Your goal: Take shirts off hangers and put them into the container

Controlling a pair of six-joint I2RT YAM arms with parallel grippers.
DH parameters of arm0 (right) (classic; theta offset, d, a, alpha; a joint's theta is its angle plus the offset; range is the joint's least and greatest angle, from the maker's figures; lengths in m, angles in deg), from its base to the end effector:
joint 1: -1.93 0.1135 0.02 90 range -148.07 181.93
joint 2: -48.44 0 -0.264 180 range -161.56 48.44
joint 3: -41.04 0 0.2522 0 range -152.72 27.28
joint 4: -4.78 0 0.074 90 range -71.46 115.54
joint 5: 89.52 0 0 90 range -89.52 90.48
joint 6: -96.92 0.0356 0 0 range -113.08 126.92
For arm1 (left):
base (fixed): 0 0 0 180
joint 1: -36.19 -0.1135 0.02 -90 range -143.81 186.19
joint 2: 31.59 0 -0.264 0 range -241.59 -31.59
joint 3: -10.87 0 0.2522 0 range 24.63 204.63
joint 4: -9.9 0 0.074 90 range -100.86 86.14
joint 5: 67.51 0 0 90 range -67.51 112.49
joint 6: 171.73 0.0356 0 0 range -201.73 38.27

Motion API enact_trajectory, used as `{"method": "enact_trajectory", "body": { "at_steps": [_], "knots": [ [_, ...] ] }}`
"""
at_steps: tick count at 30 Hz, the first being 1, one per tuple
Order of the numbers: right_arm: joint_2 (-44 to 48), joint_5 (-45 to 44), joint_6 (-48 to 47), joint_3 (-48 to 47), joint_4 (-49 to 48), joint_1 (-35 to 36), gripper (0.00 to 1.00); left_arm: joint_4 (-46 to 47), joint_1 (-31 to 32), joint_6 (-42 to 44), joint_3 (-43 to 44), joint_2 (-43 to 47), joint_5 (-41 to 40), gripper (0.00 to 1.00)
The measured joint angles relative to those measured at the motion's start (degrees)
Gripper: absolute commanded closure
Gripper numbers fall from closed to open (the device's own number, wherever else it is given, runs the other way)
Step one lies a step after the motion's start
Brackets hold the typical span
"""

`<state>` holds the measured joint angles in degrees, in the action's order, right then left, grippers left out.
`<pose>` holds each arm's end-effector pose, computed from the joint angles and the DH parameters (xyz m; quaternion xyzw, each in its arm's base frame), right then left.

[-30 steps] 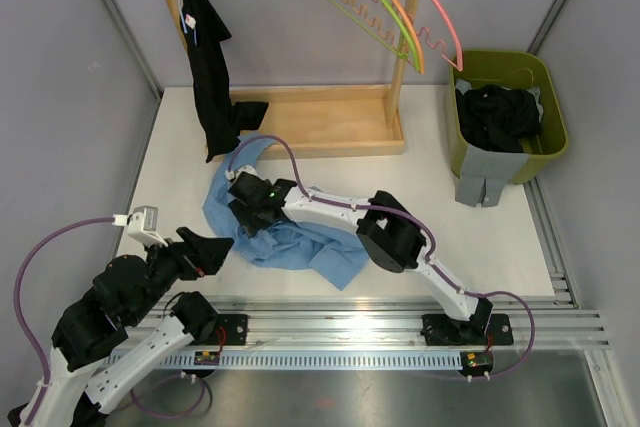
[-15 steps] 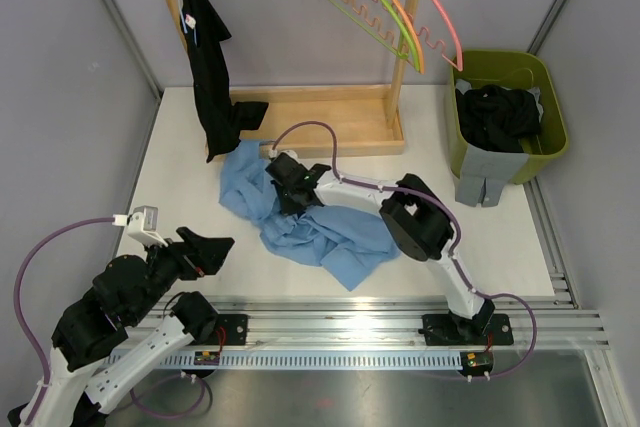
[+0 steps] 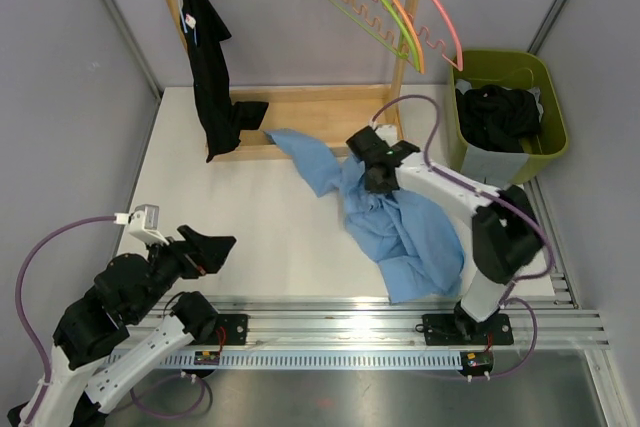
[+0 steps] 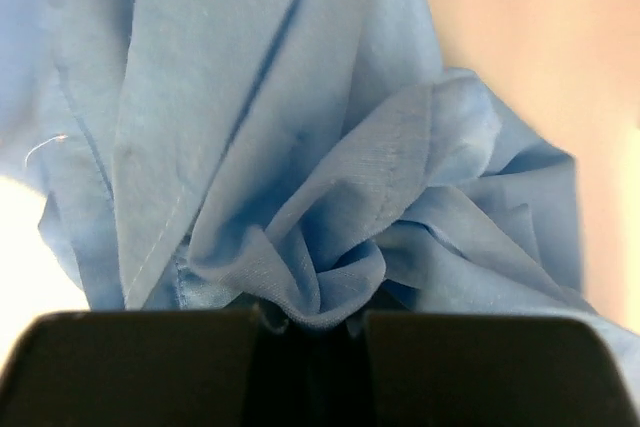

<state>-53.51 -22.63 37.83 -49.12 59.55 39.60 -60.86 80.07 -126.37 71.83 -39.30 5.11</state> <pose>0.2967 0.2114 0.2223 -0.0159 0.9600 -0.0499 0.2749 0.0162 -0.0008 0.3185 -0.0946 0.7966 -0.3206 0.5036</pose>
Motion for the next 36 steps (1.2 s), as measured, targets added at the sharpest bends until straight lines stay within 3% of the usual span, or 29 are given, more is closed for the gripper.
{"method": "enact_trajectory", "body": {
  "at_steps": [8,14,21,25,31,36],
  "knots": [
    [28.9,-13.2,1.3,-1.0,6.2,-6.8,1.00,1.5,0.0,0.0,-0.9,-1.8,0.9,0.01],
    [36.3,-16.8,-1.9,-4.8,7.7,-21.1,1.00,3.9,0.0,0.0,-1.0,-4.6,2.2,0.01],
    [29.3,-12.6,-7.8,-18.5,6.8,-37.0,1.00,5.3,0.0,0.1,-0.9,-7.3,3.3,0.01],
    [20.5,-9.2,-8.2,-35.3,4.8,-42.1,1.00,5.7,0.0,0.2,-0.5,-8.2,3.4,0.01],
    [7.1,-4.7,-10.5,-63.1,-2.9,-42.8,1.00,6.1,0.0,0.5,0.2,-8.8,3.5,0.01],
    [7.9,-1.9,-12.5,-61.5,-21.7,-43.1,1.00,6.0,0.0,0.6,0.3,-8.8,3.5,0.01]
  ]
}}
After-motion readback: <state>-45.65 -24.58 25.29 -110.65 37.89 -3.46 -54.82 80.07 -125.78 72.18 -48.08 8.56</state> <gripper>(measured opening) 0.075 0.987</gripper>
